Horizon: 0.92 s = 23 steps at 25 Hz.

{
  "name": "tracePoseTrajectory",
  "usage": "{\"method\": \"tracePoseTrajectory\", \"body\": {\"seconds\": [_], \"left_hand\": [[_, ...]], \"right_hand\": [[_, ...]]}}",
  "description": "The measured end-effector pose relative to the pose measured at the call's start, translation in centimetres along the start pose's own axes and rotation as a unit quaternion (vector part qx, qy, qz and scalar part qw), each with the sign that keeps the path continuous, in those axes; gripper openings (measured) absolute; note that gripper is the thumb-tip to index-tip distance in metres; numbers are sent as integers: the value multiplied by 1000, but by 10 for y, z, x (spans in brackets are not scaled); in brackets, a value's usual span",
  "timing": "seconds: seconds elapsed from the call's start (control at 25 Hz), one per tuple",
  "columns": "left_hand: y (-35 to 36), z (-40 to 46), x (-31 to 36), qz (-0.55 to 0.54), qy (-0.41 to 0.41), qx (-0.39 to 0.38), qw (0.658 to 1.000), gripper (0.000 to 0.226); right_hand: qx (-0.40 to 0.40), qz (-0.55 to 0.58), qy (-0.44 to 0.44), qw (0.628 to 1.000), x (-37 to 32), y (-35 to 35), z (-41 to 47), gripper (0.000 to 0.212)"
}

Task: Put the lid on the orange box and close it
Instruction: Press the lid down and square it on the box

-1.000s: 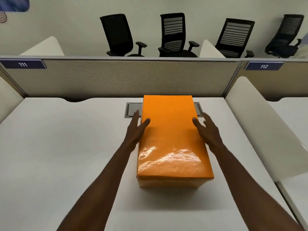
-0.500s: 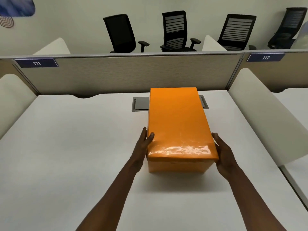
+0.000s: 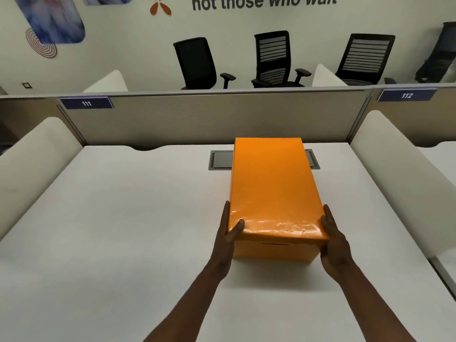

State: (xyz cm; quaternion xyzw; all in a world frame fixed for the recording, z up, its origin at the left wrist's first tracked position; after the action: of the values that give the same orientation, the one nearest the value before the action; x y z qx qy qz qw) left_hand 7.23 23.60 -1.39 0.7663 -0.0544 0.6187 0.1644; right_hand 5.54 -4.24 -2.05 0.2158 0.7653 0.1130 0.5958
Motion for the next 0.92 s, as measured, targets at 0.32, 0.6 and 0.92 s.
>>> {"method": "tracePoseTrajectory", "body": {"seconds": [0.32,0.6,0.92], "left_hand": [[-24,-38,9,-14,46,76,996,81],[-128,-96,58,-1,108,179,978,80],[-339,-146,127,39,136,292,946,74]], "right_hand": [[-71,-11,34,997,5,31,0,42],[-197,-40,51,978,34,161,11,47],[-284,-66,63,955,110,385,30,53]]}}
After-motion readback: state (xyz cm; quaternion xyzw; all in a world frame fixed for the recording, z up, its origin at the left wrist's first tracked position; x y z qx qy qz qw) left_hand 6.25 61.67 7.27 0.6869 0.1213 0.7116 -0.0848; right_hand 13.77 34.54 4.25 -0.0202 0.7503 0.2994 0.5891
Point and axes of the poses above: each hand's wrist, its own z-axis towards the middle knuckle, its own y-axis out of the palm, x = y × z, the point moved 4 cm from there along z, towards the middle knuckle, and after that the axes turned 12 degrees about -x, right-handed, at the moved point
